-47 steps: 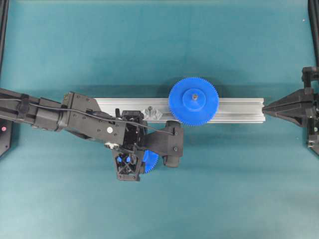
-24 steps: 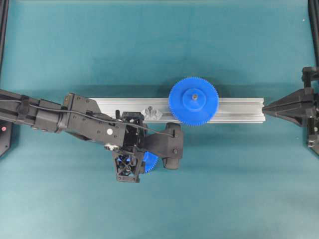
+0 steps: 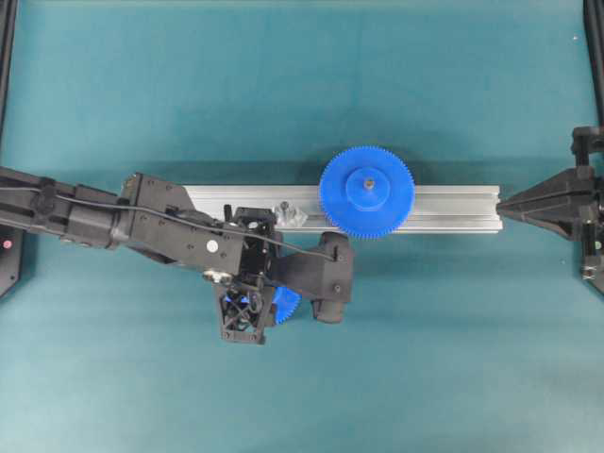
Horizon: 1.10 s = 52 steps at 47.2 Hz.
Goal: Find the location of the shaft and insert the small gear.
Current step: 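Close the left gripper on the hub and lift the gear, then carry the gear over the rail to the empty left shaft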
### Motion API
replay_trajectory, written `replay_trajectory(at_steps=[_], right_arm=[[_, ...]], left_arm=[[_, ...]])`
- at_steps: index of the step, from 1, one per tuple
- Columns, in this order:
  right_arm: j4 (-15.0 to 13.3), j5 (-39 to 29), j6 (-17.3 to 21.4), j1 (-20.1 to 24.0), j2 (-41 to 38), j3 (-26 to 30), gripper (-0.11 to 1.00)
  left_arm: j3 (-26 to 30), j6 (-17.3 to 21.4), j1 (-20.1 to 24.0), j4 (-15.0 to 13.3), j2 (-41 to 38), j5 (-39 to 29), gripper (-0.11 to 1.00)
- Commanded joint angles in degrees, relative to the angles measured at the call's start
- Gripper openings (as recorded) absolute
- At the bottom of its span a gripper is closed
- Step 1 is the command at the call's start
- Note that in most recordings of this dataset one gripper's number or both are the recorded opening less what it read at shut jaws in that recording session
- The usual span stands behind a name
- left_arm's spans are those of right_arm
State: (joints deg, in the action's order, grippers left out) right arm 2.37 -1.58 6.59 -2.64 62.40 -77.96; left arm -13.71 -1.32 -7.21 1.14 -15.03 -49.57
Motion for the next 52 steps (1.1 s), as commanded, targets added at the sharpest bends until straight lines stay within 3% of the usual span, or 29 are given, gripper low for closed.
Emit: replay_trajectory(at_steps=[1,22,36,52], right_arm=[[0.09,0.62,0.79,-0.09,-0.35,0.53,-0.01],[0.09,0.62,0.79,-0.09,-0.35,0.53,-0.01],[0.09,0.62,0.79,-0.09,-0.35,0.70,-0.01],[0.00,0.70,0.79,-0.09,-0.35,0.70,-0.01]], left_arm=[[2.72,0.26,-0.09,0.18,3.25,-1.05,0.63],[6.15,0.79,0.88,0.18,8.61,-9.14,0.63],[8.61,3.52,2.55,0.18,12.83,-14.77,0.63],[10.20,6.50,4.22,0.18,13.18,-15.29,0.63]])
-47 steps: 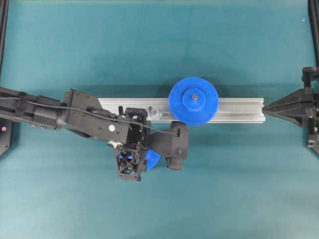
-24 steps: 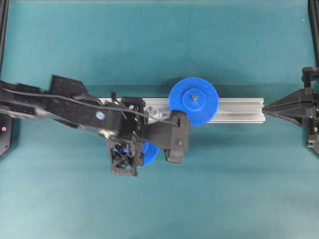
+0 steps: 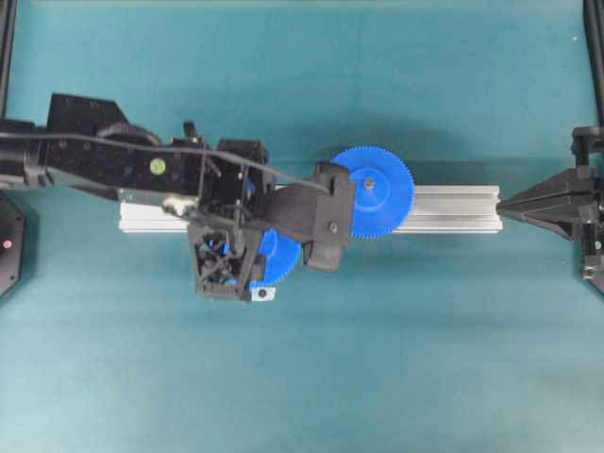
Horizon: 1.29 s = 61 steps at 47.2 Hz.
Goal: Find the location of the shaft and insert the small gear.
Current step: 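Carry the gear over the rail to the empty left shaft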
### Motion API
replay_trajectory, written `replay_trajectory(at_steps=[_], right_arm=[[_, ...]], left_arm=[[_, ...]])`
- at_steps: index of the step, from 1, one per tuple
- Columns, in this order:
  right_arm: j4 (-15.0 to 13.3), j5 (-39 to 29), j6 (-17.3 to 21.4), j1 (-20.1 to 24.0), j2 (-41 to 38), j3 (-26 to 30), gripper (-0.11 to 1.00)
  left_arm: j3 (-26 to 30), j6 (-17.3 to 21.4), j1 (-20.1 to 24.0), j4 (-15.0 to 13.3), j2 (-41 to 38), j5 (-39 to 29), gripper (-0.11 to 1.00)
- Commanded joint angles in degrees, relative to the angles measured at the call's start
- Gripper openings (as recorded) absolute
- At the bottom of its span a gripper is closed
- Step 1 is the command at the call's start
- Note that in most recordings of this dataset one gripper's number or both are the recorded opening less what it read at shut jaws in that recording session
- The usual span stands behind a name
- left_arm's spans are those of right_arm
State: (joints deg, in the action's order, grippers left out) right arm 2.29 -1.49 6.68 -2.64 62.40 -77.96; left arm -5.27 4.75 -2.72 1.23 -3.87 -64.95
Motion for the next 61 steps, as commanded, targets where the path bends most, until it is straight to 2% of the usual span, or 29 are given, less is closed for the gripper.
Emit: replay_trajectory(at_steps=[1,14,35,61], right_arm=[[0.18,0.53,0.70,-0.09,-0.35,0.62,-0.01],[0.09,0.62,0.70,-0.09,-0.35,0.62,-0.01],[0.09,0.62,0.70,-0.09,-0.35,0.70,-0.01],[0.09,0.62,0.70,-0.09,-0.44,0.53,-0.01]], left_arm=[[1.76,0.62,-0.18,0.26,1.93,0.09,0.63],[1.76,2.02,1.41,0.09,1.32,0.53,0.63],[3.78,7.29,5.10,0.09,-2.20,1.32,0.63],[5.89,7.56,7.65,0.09,-5.19,2.81,0.63]])
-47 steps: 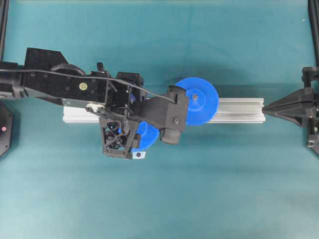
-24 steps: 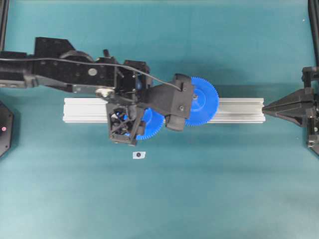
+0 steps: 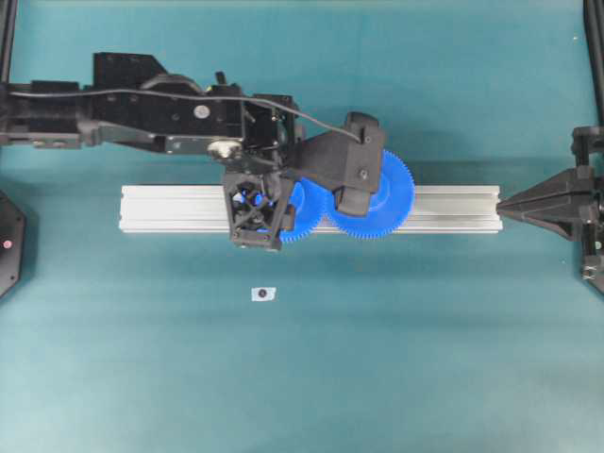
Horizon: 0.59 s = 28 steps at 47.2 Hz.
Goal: Find the location of the shaft and insert the small gear.
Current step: 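Carry the gear over the rail to the empty left shaft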
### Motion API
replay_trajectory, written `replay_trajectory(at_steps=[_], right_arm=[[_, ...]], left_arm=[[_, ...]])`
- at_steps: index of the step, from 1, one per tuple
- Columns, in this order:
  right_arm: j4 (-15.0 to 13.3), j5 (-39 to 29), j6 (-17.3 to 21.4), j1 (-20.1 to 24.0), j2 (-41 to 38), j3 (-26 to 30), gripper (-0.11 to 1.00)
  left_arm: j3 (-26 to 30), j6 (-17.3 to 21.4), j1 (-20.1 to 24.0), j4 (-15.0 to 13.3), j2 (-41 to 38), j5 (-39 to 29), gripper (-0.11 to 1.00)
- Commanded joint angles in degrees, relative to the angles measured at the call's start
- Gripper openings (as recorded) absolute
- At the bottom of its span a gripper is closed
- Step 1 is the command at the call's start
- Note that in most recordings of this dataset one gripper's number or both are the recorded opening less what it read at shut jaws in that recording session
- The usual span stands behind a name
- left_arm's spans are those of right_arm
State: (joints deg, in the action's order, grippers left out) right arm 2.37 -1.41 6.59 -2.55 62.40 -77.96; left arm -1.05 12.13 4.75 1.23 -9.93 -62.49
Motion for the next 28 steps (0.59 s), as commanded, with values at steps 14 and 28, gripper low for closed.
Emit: replay_trajectory(at_steps=[14,28], right_arm=[[0.09,0.53,0.79,-0.18,-0.44,0.62,-0.01],[0.00,0.53,0.79,-0.18,-0.35,0.62,-0.01]], left_arm=[[1.85,1.14,0.44,0.09,-1.23,0.35,0.63],[1.85,1.23,0.44,0.09,-3.52,0.35,0.63]])
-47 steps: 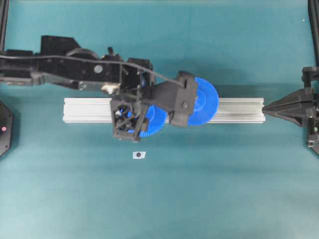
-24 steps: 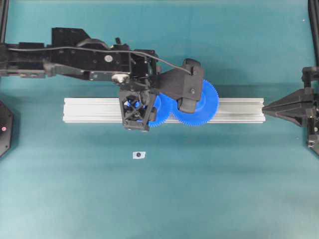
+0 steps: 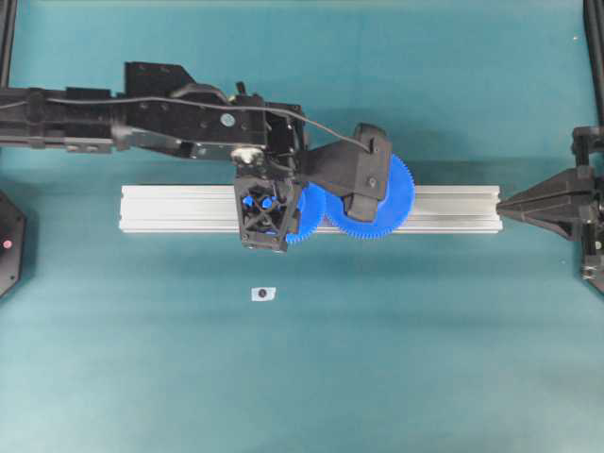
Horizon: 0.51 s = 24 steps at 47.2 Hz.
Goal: Find the location of the shaft and insert the small gear.
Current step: 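Carry the gear over the rail to the empty left shaft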
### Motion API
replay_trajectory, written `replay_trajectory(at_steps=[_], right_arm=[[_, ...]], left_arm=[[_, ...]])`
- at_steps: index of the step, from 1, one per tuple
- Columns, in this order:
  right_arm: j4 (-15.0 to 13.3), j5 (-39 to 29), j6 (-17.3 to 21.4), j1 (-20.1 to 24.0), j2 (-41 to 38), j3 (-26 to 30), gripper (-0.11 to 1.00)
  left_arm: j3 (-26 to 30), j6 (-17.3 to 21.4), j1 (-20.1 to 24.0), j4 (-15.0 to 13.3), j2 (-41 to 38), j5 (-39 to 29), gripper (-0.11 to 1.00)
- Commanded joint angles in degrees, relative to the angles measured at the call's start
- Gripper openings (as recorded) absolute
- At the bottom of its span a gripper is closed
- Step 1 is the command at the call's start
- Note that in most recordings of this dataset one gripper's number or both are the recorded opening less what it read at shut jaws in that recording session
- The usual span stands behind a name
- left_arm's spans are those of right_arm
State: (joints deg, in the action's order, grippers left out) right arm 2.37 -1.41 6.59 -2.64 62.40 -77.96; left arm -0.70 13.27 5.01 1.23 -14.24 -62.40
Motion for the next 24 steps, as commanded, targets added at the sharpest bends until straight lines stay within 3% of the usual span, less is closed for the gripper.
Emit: replay_trajectory(at_steps=[1,24], right_arm=[[0.09,0.53,0.79,-0.09,-0.35,0.62,-0.01],[0.00,0.53,0.79,-0.09,-0.35,0.53,-0.01]], left_arm=[[1.41,0.09,0.26,0.09,0.62,0.26,0.63],[0.79,0.18,1.85,0.09,-0.09,0.26,0.63]])
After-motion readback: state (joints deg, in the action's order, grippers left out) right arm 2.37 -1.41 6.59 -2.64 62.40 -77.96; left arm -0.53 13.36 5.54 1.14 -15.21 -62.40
